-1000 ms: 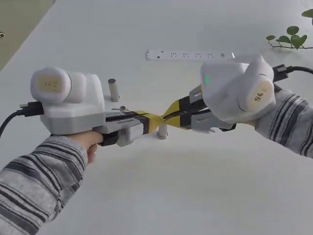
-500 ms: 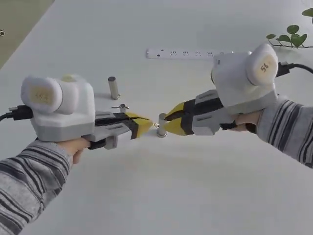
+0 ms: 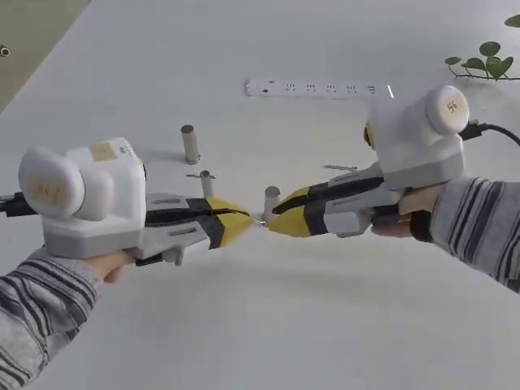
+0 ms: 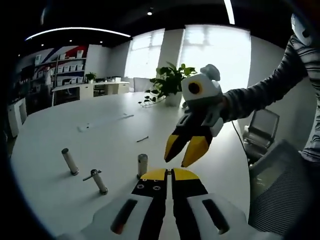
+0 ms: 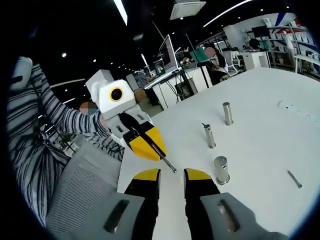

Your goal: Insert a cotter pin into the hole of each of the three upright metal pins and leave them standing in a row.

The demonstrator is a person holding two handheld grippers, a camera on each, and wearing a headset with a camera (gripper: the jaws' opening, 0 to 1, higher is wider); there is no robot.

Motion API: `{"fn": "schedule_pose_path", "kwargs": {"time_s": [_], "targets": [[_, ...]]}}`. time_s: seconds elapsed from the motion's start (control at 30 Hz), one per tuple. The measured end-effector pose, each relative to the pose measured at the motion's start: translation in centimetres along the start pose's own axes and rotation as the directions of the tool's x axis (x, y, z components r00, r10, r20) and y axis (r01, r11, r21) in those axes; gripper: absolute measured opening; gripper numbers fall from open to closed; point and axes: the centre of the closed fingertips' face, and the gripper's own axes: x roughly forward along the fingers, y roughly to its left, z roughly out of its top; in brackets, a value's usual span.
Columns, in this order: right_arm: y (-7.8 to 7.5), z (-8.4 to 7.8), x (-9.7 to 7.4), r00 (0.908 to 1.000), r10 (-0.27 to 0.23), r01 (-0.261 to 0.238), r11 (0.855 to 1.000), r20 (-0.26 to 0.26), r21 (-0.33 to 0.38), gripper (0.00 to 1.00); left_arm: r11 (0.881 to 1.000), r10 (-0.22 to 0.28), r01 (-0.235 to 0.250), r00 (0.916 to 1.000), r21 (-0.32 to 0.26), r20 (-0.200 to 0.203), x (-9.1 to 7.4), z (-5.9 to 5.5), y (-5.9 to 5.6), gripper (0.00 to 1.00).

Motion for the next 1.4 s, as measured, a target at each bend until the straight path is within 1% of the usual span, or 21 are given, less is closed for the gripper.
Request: {"fn": "schedule_pose_path", "kwargs": {"time_s": [0.07,0.1,0.17,0.2,0.27,0.33,0.4,0.57,0.63,0.7,0.73,0.83,0.97,1.07,1.13,1.2,1.23,1.27,1.3,1.33,1.4], "targets": [[0.2,-0.2,0.0,0.9995,0.032,-0.032,0.999,0.006,0.016,0.14,1.0,-0.024,0.024,0.9995,-0.013,0.021,0.0,0.3,-0.4,0.0],[0.8,-0.3,0.1,0.9976,0.068,-0.068,0.997,0.011,0.04,0.14,0.999,-0.033,0.033,0.9991,-0.016,0.028,0.0,0.5,-0.6,0.0],[1.0,-0.4,0.2,0.9968,0.079,-0.079,0.995,0.016,0.052,0.13,0.999,-0.047,0.048,0.9983,-0.019,0.035,0.0,0.7,-0.9,0.0],[0.9,-0.9,0.0,0.9963,0.085,-0.085,0.995,0.006,0.044,0.13,0.997,-0.062,0.063,0.9972,-0.04,0.043,-0.1,0.9,-1.3,0.0],[1.2,-1.0,0.2,0.9955,0.094,-0.094,0.995,0.007,0.039,0.12,0.995,-0.082,0.086,0.9942,-0.054,0.069,-0.2,1.4,-1.7,0.0],[1.6,-0.8,0.3,0.9942,0.106,-0.106,0.993,0.017,0.042,0.12,0.995,-0.086,0.09,0.9938,-0.052,0.071,-0.2,1.5,-1.7,0.0],[2.0,-0.6,0.4,0.993,0.116,-0.117,0.993,0.022,0.034,0.1,0.993,-0.092,0.098,0.9925,-0.067,0.08,-0.3,1.7,-1.8,0.0],[2.5,0.0,0.4,0.9908,0.131,-0.132,0.991,0.035,0.028,0.08,0.99,-0.106,0.112,0.9911,-0.081,0.08,-0.3,1.6,-1.9,0.0],[2.6,0.2,0.4,0.9906,0.131,-0.132,0.991,0.041,0.025,0.07,0.989,-0.109,0.115,0.9914,-0.088,0.073,-0.3,1.4,-1.9,0.0],[2.3,0.1,0.4,0.9917,0.124,-0.124,0.992,0.035,0.018,0.06,0.99,-0.107,0.113,0.9919,-0.088,0.068,-0.3,1.3,-1.9,0.0],[2.2,0.0,0.4,0.9921,0.122,-0.122,0.992,0.03,0.012,0.04,0.989,-0.109,0.115,0.9916,-0.091,0.07,-0.3,1.3,-2.0,0.0],[2.3,0.1,0.3,0.9926,0.119,-0.119,0.993,0.026,0.001,0.03,0.988,-0.109,0.116,0.9912,-0.099,0.074,-0.3,1.3,-2.0,0.0],[2.4,-0.1,0.3,0.9948,0.102,-0.102,0.994,-0.005,-0.043,0.02,0.988,-0.111,0.117,0.9916,-0.1,0.067,-0.2,1.2,-2.1,0.0],[2.2,-0.1,0.1,0.9962,0.079,-0.083,0.989,-0.037,-0.122,0.01,0.988,-0.109,0.114,0.9922,-0.1,0.061,-0.2,1.1,-2.1,0.0],[2.1,0.0,0.0,0.9966,0.061,-0.07,0.983,-0.056,-0.171,0.0,0.99,-0.1,0.105,0.9934,-0.094,0.057,-0.2,1.0,-2.0,0.0],[2.1,-0.2,0.0,0.9947,0.045,-0.065,0.973,-0.093,-0.223,0.0,0.996,-0.072,0.074,0.9965,-0.043,0.044,-0.1,1.0,-1.8,0.02],[2.1,-0.3,0.0,0.9935,0.037,-0.063,0.967,-0.107,-0.247,0.0,0.996,-0.072,0.074,0.9964,-0.051,0.045,0.0,1.0,-2.0,0.02],[2.1,-0.3,0.0,0.9926,0.027,-0.058,0.962,-0.119,-0.268,0.0,0.997,-0.064,0.066,0.997,-0.05,0.044,0.0,1.0,-1.8,0.03],[2.2,-0.4,0.1,0.9917,0.024,-0.059,0.96,-0.127,-0.274,0.0,0.997,-0.057,0.059,0.9975,-0.047,0.043,0.0,0.9,-1.7,0.04],[2.2,-0.5,0.1,0.9902,0.019,-0.061,0.951,-0.138,-0.302,0.0,0.998,-0.048,0.05,0.9979,-0.049,0.043,0.1,0.9,-1.4,0.05],[2.1,-0.6,0.1,0.9878,0.008,-0.059,0.943,-0.155,-0.327,0.0,0.998,-0.04,0.042,0.9985,-0.053,0.039,0.2,0.8,-1.3,0.07]]}}
